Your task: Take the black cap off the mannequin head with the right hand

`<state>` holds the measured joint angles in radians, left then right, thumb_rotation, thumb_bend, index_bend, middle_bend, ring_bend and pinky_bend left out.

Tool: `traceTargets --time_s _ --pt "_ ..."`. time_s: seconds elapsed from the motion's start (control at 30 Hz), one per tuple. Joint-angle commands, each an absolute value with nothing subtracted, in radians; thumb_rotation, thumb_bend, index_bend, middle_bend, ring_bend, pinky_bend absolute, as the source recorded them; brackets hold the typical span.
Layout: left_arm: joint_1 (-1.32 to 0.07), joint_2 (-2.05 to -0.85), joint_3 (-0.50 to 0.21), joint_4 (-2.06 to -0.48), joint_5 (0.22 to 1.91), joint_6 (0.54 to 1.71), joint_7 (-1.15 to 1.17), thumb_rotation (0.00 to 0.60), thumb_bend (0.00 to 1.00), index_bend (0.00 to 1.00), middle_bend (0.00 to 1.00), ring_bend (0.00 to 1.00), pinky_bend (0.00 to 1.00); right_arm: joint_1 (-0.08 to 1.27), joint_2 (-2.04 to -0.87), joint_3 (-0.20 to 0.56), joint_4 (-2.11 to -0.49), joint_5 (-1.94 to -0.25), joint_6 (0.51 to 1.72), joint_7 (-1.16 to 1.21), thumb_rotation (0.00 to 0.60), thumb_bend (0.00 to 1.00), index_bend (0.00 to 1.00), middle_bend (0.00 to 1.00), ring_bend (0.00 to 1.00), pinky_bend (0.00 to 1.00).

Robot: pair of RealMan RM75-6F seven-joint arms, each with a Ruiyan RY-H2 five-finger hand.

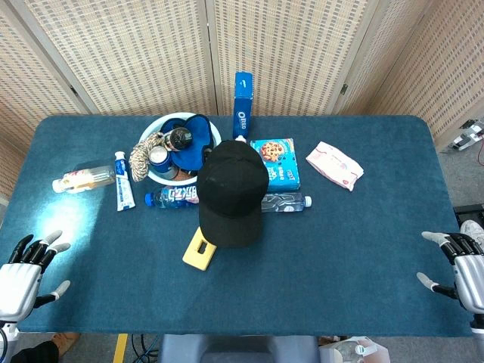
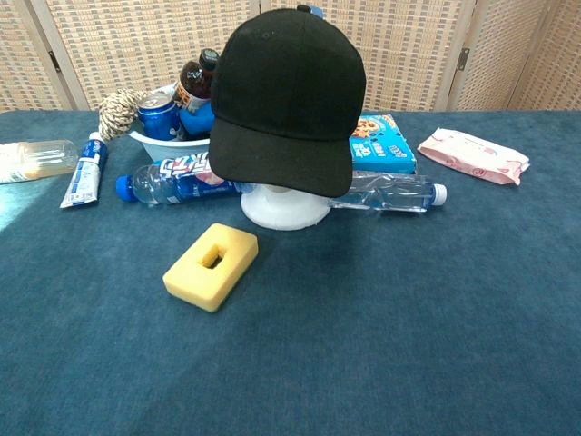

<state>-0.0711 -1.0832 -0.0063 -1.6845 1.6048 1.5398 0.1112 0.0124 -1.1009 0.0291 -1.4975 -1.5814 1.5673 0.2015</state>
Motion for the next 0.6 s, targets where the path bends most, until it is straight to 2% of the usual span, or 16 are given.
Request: traceTargets --time_s 0.03,0.6 --pt "-0.073 -1.083 -0.008 -1.686 1.602 1.537 0.113 0.600 0.17 0.29 0.14 0.18 0.06 0.013 -1.101 0.029 -1.498 -1.583 1.567 0.201 0.600 0.00 0.29 0.32 0.24 0.23" --pt "-0.068 -1.080 -0.006 -1.692 1.609 1.546 0.116 0.600 0.17 0.29 0.14 0.18 0.06 0.066 -1.111 0.028 -1.511 -1.664 1.554 0.160 0.600 0.00 0.29 0.32 0.24 0.23"
